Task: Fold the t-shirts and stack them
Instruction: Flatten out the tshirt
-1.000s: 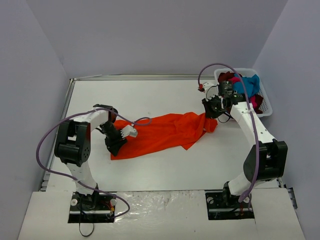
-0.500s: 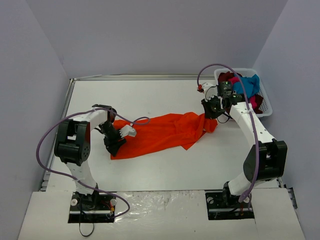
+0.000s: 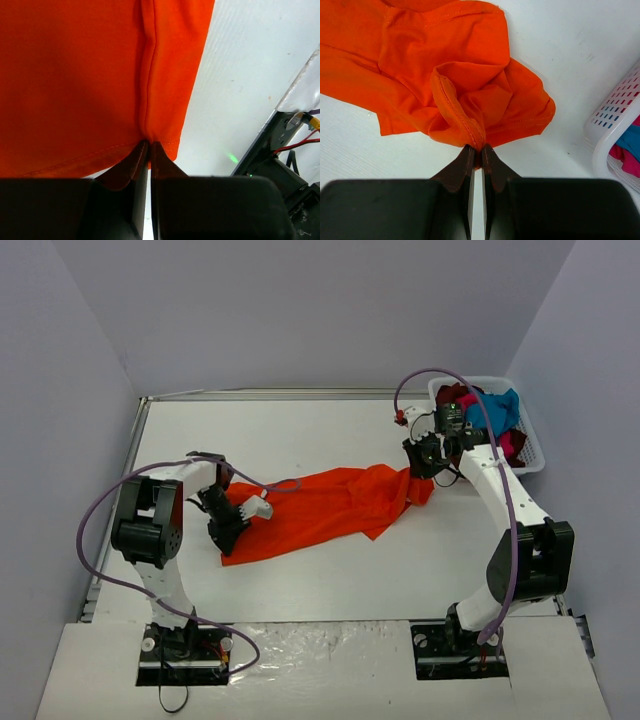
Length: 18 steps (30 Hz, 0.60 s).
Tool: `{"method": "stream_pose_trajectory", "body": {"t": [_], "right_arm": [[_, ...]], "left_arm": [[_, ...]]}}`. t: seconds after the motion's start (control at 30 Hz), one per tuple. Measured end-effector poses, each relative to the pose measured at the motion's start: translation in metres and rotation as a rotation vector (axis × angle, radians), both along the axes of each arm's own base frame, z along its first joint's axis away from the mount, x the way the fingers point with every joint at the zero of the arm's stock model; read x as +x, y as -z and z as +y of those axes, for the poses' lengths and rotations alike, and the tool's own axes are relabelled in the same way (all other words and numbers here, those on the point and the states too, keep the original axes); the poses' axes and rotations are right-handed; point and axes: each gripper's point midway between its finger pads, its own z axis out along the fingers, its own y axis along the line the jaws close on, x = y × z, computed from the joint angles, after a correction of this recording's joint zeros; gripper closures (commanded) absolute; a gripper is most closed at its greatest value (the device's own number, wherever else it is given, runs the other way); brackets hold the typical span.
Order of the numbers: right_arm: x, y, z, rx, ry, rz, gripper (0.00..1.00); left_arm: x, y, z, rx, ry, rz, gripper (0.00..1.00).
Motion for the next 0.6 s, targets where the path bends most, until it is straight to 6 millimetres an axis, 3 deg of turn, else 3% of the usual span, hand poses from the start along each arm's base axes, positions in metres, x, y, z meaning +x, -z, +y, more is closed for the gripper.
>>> {"method": "stream_pose_trajectory", "body": {"t": [0.2,0.33,0.43,0.6], "right_arm": [[0.001,0.000,-0.006,-0.027,0.018,-0.004,1.00],[0.012,-0.007,-0.010,-0.051,0.039,-0.024,1.00],[0.042,-0.027,-0.012,-0.062,0.062,-0.078,1.00],[0.103,-0.081,-0.012,-0.054,0.104,-0.216,1.00]], "left_arm": [[0.005,-0.005,0.005,-0.005,-0.086,-0.003,0.98],[0.043,-0.026,0.012,0.022,-0.239,-0.170,0.98],[0.091,-0.070,0.016,0.034,-0.361,-0.398,0.98],[0.168,-0.190,0.018,-0.029,-0.544,-0.786,0.98]]}}
